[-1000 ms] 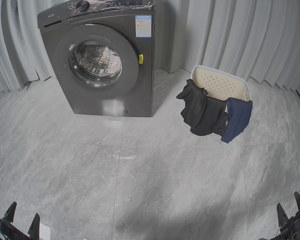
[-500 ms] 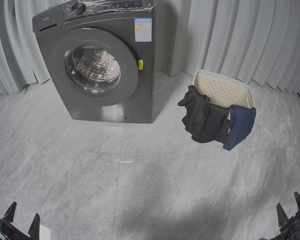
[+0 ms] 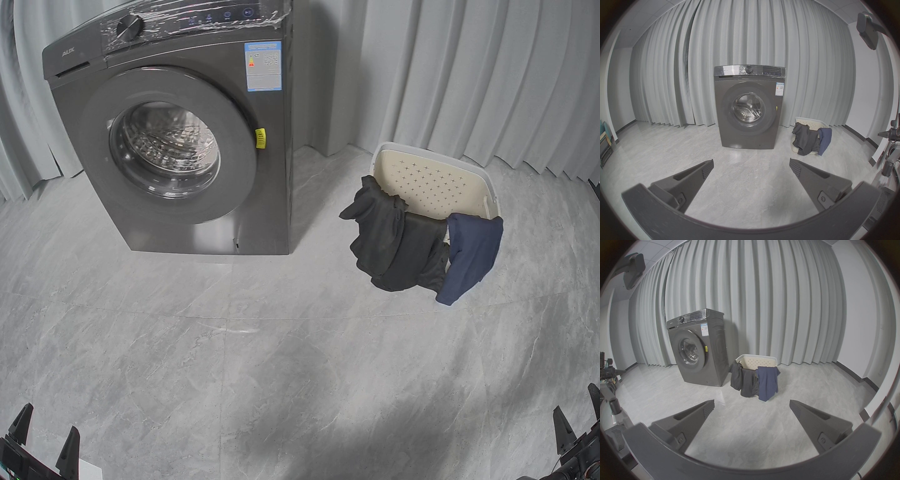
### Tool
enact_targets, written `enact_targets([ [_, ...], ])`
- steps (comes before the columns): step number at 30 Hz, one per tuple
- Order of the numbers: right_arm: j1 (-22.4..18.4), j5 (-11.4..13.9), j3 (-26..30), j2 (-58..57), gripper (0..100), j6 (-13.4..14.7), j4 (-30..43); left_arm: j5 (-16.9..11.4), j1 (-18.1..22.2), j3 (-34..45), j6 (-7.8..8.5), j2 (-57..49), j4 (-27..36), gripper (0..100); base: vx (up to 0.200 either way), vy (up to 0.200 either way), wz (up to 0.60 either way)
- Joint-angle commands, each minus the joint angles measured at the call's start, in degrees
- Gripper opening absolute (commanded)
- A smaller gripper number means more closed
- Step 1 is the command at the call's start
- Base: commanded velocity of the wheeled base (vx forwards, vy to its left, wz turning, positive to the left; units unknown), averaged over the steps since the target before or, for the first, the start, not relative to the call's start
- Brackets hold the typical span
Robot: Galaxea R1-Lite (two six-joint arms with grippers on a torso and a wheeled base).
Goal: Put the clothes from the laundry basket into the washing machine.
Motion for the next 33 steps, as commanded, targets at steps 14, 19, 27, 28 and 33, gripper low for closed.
enact_targets([
  [14,0.00,0.02,1.01,-1.04,100,0.04,-0.01,0.01,0.02,0.92,-0.11,-0.68,0.00,100,0.171,0.000,0.00],
  [19,0.00,0.02,1.01,-1.04,100,0.04,-0.01,0.01,0.02,0.92,-0.11,-0.68,0.00,100,0.000,0.000,0.00],
  [27,0.00,-0.07,1.01,-1.04,100,0.04,-0.01,0.01,0.11,0.92,-0.20,-0.68,-0.09,100,0.000,-0.125,0.00],
  [28,0.00,0.02,1.01,-1.04,100,0.04,-0.01,0.01,0.11,0.92,-0.20,-0.68,-0.09,100,0.000,-0.200,0.00],
  [33,0.00,0.02,1.01,-1.04,100,0.04,-0.01,0.01,0.02,0.92,-0.20,-0.68,-0.09,100,0.000,-0.200,0.00],
])
